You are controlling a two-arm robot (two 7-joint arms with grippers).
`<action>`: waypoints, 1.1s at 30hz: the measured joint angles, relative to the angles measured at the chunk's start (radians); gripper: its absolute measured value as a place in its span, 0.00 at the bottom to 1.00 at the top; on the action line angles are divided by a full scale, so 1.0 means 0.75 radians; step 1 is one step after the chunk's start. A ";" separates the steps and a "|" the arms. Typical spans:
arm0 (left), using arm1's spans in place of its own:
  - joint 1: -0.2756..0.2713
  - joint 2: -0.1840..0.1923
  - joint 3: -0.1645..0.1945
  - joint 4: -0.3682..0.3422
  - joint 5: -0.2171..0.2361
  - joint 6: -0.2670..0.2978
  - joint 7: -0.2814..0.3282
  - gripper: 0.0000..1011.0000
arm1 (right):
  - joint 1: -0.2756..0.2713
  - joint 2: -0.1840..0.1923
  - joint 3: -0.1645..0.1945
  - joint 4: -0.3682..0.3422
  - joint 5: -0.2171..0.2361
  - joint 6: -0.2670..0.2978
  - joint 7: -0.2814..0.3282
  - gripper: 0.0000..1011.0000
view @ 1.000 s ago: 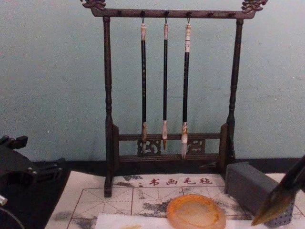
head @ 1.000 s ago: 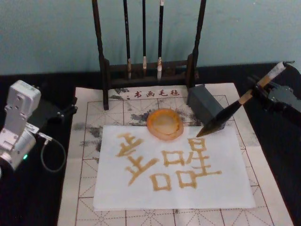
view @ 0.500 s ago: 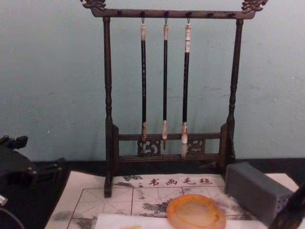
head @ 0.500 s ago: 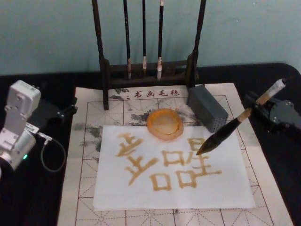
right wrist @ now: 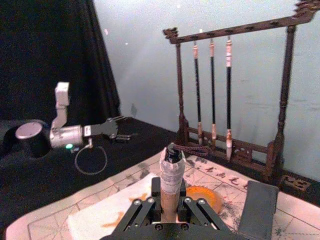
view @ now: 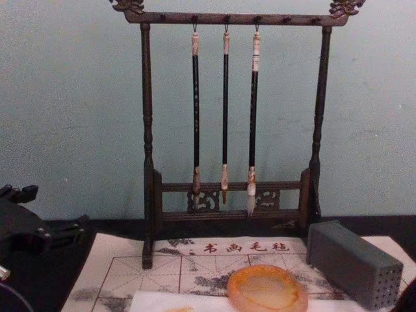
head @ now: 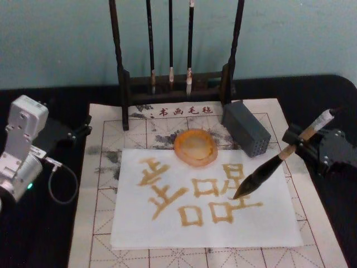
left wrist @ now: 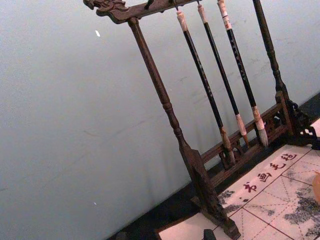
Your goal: Pick up the brush from the inkstone, write on the paper, then place the brush back to its original position.
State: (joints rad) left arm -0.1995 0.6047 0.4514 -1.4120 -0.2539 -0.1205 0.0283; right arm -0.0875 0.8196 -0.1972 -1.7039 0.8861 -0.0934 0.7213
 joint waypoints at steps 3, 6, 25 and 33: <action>0.000 0.000 0.000 0.000 0.000 0.000 0.000 0.99 | 0.003 0.014 -0.005 0.009 -0.014 -0.015 0.034 0.18; 0.000 0.000 0.000 0.000 0.000 0.000 0.000 0.99 | 0.003 0.024 -0.007 0.013 -0.023 -0.025 0.052 0.18; 0.000 0.000 0.000 0.000 0.000 0.000 0.000 0.99 | -0.021 0.042 -0.008 0.010 -0.098 -0.090 0.086 0.18; 0.000 0.000 0.000 0.000 0.000 0.000 0.000 0.99 | -0.021 0.035 -0.012 0.010 -0.122 -0.099 0.086 0.18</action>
State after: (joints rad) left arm -0.1995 0.6047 0.4514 -1.4120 -0.2539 -0.1205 0.0283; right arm -0.1031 0.8456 -0.2061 -1.6967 0.7948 -0.1681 0.7856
